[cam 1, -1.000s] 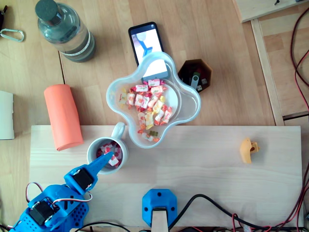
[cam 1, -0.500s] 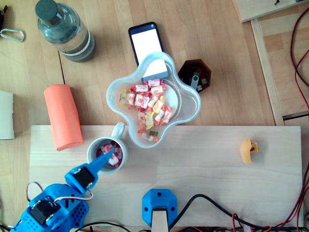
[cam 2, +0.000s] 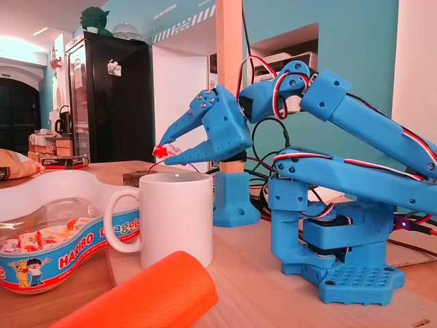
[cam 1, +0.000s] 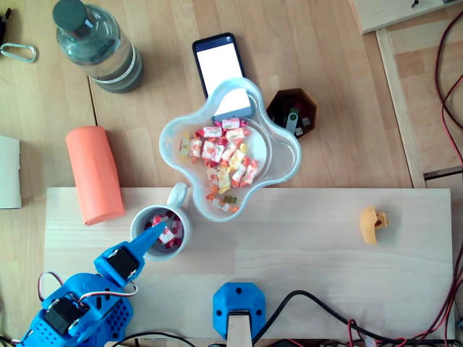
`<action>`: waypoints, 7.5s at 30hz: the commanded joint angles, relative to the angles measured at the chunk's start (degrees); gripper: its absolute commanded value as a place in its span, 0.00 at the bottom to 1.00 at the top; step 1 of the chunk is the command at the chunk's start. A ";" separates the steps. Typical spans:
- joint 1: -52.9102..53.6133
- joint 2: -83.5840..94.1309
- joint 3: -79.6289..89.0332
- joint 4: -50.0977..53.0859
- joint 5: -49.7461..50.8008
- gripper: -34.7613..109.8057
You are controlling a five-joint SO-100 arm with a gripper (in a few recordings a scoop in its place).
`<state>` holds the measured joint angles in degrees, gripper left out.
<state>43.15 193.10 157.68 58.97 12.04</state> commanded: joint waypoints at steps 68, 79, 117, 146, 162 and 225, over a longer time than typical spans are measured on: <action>-2.64 1.85 1.58 8.70 0.09 0.23; -2.64 1.85 1.85 9.40 0.09 0.28; -2.99 1.85 1.93 8.53 0.09 0.35; -2.81 1.93 -8.44 -14.68 6.06 0.25; -3.43 1.67 -17.14 -15.64 -0.53 0.25; -43.95 -2.90 0.70 -40.17 0.44 0.25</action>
<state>0.18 187.91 158.73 19.07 11.87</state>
